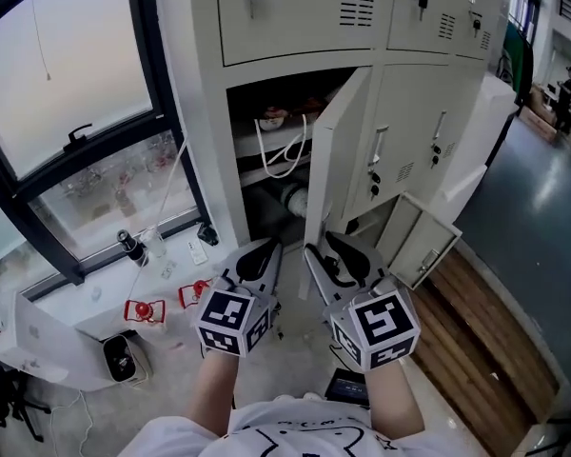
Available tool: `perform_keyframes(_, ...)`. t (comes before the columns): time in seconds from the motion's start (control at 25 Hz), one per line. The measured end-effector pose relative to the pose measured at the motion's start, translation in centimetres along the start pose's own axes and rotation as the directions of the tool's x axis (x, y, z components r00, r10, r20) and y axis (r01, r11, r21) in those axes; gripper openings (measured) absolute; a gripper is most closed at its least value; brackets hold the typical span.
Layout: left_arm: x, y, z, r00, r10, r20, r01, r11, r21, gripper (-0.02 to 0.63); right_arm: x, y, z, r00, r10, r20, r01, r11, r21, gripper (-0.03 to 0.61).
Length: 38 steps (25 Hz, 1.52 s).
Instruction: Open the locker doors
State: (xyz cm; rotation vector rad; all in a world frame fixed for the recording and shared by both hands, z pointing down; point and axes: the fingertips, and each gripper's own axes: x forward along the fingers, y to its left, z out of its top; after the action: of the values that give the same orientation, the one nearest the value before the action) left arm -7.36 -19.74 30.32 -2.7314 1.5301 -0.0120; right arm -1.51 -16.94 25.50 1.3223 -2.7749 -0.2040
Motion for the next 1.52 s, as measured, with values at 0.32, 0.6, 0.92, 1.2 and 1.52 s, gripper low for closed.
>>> perform_keyframes(0.32,3.2,-5.4,0.2,0.991,-0.133,0.011,0.133,0.991,-0.004,0.020,-5.5,-3.8,-0.6,0.990,-0.139,-0.031,0.139,0.990,-0.013,0.144)
perform_keyframes(0.6,5.6,-10.4,0.5,0.970,-0.241,0.020,0.242,0.970,-0.005,0.020,-10.1,-8.7,-1.5,0.956,-0.288,-0.059,0.288,0.958,-0.006,0.070)
perform_keyframes(0.92,7.0,-13.6,0.8,0.952,-0.306,0.023,0.306,0.952,0.004,0.020,-13.7,-18.2,-3.3,0.859,-0.508,-0.065,0.510,0.859,0.028,0.008)
perform_keyframes(1.2,7.6,-13.1,0.5,0.955,-0.296,0.016,0.296,0.955,-0.016,0.020,-12.6,-25.3,-4.8,0.836,-0.538,-0.106,0.543,0.840,0.024,0.009)
perform_keyframes(1.52,7.9,-12.2,0.4,0.961,-0.274,0.014,0.275,0.961,-0.018,0.020,-10.2,-26.2,-6.3,0.827,-0.538,-0.166,0.538,0.842,-0.048,0.009)
